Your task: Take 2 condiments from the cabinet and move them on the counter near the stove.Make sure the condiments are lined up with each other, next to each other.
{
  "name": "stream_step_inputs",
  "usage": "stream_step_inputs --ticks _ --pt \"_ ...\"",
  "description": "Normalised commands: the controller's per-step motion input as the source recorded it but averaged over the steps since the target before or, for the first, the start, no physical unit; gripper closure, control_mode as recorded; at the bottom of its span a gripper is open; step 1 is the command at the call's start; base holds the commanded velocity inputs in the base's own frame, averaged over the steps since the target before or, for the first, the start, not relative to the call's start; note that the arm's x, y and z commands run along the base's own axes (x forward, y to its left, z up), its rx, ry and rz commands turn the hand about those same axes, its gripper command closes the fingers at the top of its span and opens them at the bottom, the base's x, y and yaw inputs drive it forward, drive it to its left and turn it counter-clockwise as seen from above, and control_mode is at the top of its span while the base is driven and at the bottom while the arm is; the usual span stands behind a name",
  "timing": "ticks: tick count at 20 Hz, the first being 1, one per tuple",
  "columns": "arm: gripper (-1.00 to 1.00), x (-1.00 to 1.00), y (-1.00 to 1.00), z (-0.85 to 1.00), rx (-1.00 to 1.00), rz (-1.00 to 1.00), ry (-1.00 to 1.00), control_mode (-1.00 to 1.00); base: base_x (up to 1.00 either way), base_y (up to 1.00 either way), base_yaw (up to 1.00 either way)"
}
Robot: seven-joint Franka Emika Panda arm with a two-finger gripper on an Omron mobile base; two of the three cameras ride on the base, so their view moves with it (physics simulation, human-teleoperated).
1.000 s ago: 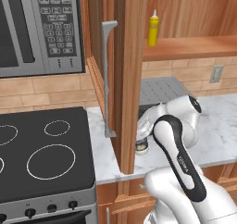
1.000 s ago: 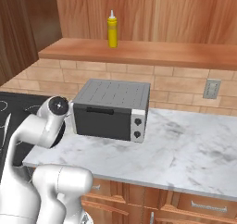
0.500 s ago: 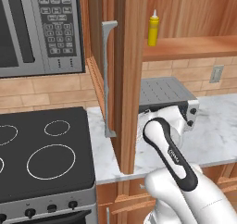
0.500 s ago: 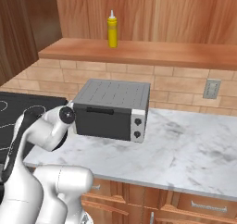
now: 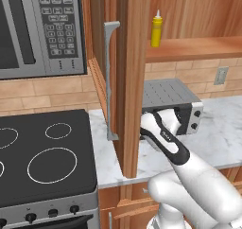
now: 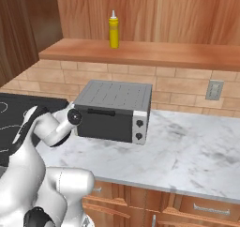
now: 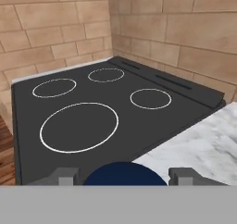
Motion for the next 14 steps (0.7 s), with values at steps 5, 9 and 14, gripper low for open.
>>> stream_step_inputs --ticks 5,9,14 --pt "1.00 0.09 -0.04 -0.50 0.00 0.00 0.00 -1.00 0.00 0.00 0.00" --pt "1.00 0.14 -0.05 -0.46 0.00 0.00 0.00 -1.00 0.00 0.00 0.00" --pt "1.00 0.10 -0.03 -0.32 0.00 0.00 -0.02 -1.00 0.00 0.00 0.00"
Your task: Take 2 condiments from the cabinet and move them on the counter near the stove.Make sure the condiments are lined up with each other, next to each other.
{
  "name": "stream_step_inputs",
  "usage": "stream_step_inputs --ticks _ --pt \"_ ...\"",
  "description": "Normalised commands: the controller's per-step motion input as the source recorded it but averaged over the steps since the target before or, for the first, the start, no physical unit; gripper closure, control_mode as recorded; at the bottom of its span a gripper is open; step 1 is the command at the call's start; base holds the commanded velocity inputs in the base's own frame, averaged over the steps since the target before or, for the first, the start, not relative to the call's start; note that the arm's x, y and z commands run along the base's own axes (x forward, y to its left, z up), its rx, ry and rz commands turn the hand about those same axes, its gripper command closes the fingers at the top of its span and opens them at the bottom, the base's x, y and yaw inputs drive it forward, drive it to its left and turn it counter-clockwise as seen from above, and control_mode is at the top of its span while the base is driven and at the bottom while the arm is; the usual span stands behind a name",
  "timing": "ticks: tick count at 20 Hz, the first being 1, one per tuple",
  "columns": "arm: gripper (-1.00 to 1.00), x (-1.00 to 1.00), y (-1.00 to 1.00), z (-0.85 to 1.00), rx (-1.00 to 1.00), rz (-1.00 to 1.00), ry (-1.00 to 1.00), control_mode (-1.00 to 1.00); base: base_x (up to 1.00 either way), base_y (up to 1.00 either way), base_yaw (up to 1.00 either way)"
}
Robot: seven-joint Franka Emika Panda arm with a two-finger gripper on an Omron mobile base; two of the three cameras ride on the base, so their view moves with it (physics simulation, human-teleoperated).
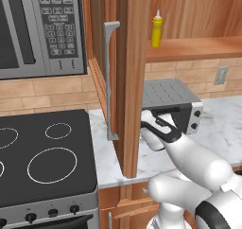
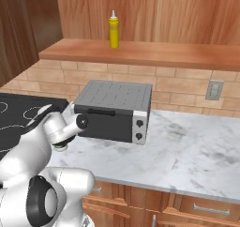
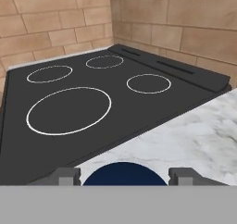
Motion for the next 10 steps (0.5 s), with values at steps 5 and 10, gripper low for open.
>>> stream_step_inputs --ticks 5,10 --pt "1.00 0.00 -0.11 -0.30 0.00 0.03 -0.09 -1.00 0.00 0.00 0.00" --pt "1.00 0.00 -0.11 -0.29 0.01 0.04 -0.11 -1.00 0.00 0.00 0.00"
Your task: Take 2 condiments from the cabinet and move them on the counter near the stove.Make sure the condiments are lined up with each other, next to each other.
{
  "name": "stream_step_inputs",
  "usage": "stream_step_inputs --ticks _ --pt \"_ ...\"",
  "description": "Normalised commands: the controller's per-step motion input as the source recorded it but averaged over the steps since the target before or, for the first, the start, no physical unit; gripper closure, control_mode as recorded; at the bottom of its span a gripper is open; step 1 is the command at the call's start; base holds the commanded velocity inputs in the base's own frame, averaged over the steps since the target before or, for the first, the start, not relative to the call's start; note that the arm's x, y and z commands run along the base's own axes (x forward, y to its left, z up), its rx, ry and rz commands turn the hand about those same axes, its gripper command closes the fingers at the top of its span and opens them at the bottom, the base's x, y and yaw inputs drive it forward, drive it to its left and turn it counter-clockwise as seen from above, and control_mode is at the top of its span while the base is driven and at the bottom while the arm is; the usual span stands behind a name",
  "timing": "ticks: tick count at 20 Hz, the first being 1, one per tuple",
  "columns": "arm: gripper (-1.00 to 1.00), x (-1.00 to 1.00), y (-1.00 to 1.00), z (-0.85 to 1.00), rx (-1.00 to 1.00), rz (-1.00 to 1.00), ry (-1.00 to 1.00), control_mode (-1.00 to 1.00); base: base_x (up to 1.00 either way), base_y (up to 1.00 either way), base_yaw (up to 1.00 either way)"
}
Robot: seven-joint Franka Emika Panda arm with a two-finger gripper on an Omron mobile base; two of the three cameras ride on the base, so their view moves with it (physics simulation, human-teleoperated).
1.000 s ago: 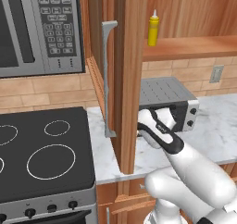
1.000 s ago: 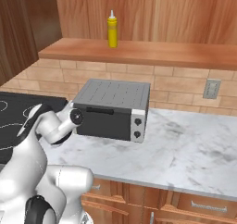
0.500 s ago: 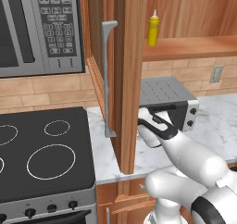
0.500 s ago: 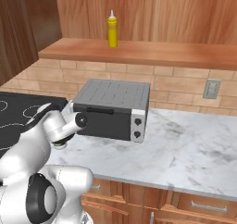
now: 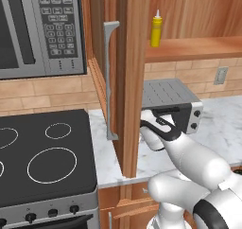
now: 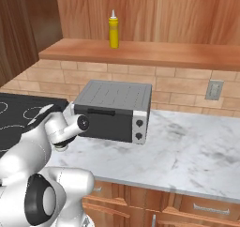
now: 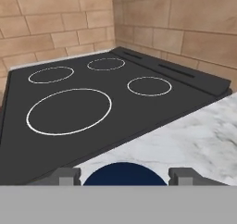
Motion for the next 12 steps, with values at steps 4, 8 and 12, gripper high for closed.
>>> stream_step_inputs --ticks 4,8,12 --pt "1.00 0.00 -0.11 -0.28 0.01 0.04 -0.10 -1.00 0.00 0.00 0.00" --pt "-1.00 0.00 -0.10 -0.34 0.00 0.04 -0.09 -1.00 0.00 0.00 0.00" --pt "-1.00 0.00 -0.12 -0.29 0.00 0.02 -0.05 -1.00 0.00 0.00 0.00"
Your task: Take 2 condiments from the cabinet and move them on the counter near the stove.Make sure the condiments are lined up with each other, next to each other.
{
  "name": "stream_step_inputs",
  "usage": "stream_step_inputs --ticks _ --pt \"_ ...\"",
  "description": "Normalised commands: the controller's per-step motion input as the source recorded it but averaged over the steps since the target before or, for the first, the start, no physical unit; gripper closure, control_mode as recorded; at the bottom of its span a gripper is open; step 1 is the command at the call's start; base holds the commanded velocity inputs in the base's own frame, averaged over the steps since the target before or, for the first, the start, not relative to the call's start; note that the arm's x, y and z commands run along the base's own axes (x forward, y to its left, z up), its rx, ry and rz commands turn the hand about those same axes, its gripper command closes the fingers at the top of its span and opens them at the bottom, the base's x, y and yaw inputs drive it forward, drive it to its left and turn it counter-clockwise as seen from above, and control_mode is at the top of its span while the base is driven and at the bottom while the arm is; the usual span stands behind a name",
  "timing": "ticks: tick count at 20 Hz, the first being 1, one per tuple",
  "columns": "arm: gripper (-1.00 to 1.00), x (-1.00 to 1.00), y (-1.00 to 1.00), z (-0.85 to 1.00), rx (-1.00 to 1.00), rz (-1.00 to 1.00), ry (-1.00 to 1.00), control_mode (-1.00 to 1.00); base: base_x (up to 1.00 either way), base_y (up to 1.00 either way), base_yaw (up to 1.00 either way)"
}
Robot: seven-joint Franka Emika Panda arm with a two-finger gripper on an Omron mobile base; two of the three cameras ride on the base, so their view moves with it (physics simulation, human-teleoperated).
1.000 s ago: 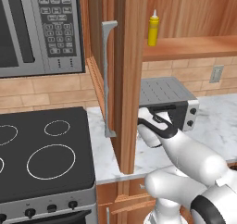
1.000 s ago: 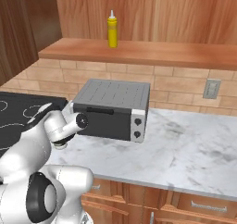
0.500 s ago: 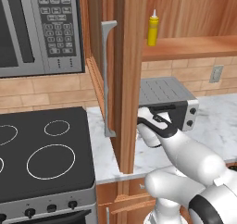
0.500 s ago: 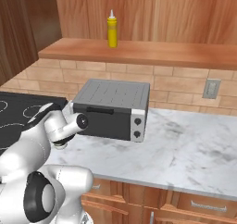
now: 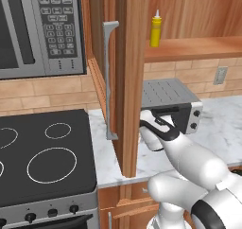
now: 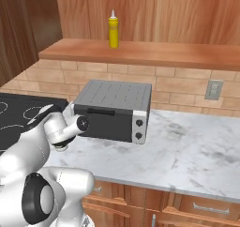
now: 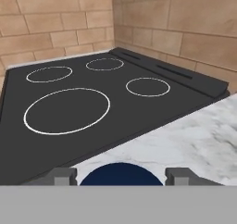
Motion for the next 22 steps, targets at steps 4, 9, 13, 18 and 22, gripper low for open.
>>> stream_step_inputs --ticks 4,9,13,18,22 --pt "-1.00 0.00 -0.23 -0.13 0.00 0.00 -0.04 -1.00 0.00 0.00 0.00" --pt "-1.00 0.00 -0.34 0.01 0.00 0.00 -0.06 -1.00 0.00 0.00 0.00" --pt "-1.00 -0.13 -0.41 0.22 0.03 0.00 -0.08 -1.00 0.00 0.00 0.00" --pt "-1.00 -0.57 -0.31 0.70 0.10 0.00 -0.09 -1.00 0.00 0.00 0.00" --pt "-1.00 -0.86 -0.16 1.00 0.12 -0.04 -0.05 -1.00 0.00 0.00 0.00"
